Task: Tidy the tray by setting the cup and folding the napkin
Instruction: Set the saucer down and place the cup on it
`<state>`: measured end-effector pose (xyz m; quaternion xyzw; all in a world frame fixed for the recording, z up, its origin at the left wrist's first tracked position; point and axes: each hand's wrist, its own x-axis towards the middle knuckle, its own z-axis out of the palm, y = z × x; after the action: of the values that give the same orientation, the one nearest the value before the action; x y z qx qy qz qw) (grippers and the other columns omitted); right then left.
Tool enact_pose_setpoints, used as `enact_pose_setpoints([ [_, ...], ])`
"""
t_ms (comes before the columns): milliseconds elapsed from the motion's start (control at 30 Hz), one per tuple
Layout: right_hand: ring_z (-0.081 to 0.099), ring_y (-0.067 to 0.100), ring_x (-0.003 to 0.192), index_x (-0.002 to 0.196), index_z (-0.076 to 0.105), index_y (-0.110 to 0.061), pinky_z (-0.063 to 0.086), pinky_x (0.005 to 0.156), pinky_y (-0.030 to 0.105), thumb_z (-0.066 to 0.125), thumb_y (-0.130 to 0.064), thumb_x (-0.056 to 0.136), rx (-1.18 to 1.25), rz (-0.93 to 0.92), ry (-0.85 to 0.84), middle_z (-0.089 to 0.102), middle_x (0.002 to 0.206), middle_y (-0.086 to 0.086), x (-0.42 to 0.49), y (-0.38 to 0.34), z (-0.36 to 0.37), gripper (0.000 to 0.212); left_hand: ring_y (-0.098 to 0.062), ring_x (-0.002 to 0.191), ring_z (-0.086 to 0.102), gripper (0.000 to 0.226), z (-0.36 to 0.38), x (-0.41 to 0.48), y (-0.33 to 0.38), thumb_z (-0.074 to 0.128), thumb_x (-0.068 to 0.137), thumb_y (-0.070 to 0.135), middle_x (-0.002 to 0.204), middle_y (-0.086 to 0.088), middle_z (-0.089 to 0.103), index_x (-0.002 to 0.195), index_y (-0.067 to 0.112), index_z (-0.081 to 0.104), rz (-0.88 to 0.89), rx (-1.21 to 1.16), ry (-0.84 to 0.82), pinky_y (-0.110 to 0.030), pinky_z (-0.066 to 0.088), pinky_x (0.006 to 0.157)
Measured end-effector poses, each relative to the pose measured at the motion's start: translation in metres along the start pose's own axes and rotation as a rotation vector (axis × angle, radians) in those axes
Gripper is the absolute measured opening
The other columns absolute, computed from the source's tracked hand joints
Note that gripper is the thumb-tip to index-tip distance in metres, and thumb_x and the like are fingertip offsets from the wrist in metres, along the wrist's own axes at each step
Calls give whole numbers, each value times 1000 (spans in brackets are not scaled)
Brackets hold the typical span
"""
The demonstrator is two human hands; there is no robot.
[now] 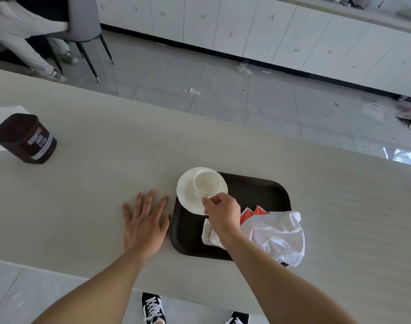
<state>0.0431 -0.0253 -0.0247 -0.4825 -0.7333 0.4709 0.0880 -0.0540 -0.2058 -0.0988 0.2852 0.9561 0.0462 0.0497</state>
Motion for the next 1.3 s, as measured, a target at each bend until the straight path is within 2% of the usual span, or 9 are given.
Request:
enact_pose_setpoints([
  [200,64,5,68,71,66,-23,37,54,13,69,-43,83,-5,-15,-6,70,68,-8,-4,-5,7,23,-28,147,16,58,-1,-1,0,22,90,56,159,-1,23,145,43,27,6,0,1,-60,10,116],
  [567,64,7,68,77,68,-22,39,55,11,68,-44,86,-30,-42,-30,69,69,-11,-3,-7,11,24,-27,147,14,58,-3,-1,1,23,90,57,160,0,20,146,43,25,4,9,1,-59,8,116],
  [800,67,10,70,75,66,-22,47,60,20,70,-43,84,-5,-31,-59,71,70,-7,-3,-7,12,23,-27,147,15,59,-4,0,1,20,89,58,159,0,22,146,43,26,-1,17,-6,-59,10,116],
  [967,66,8,68,74,66,-23,42,56,17,71,-44,84,-3,-28,-66,71,67,-7,-4,-9,11,23,-26,147,15,59,-3,0,1,20,89,58,159,0,22,145,44,27,-2,17,-3,-59,10,116],
  [1200,68,10,71,75,66,-22,49,64,22,73,-44,83,-2,-26,-75,71,70,-7,-3,-7,10,24,-27,147,15,59,-3,0,1,21,89,59,159,0,23,145,44,27,-1,18,-1,-59,10,116],
  [1300,66,9,71,75,67,-23,48,63,20,75,-44,80,-15,-31,-71,71,71,-8,-4,-5,10,23,-26,147,16,59,-4,0,1,21,89,58,159,0,23,145,43,28,-5,19,-9,-59,10,116],
])
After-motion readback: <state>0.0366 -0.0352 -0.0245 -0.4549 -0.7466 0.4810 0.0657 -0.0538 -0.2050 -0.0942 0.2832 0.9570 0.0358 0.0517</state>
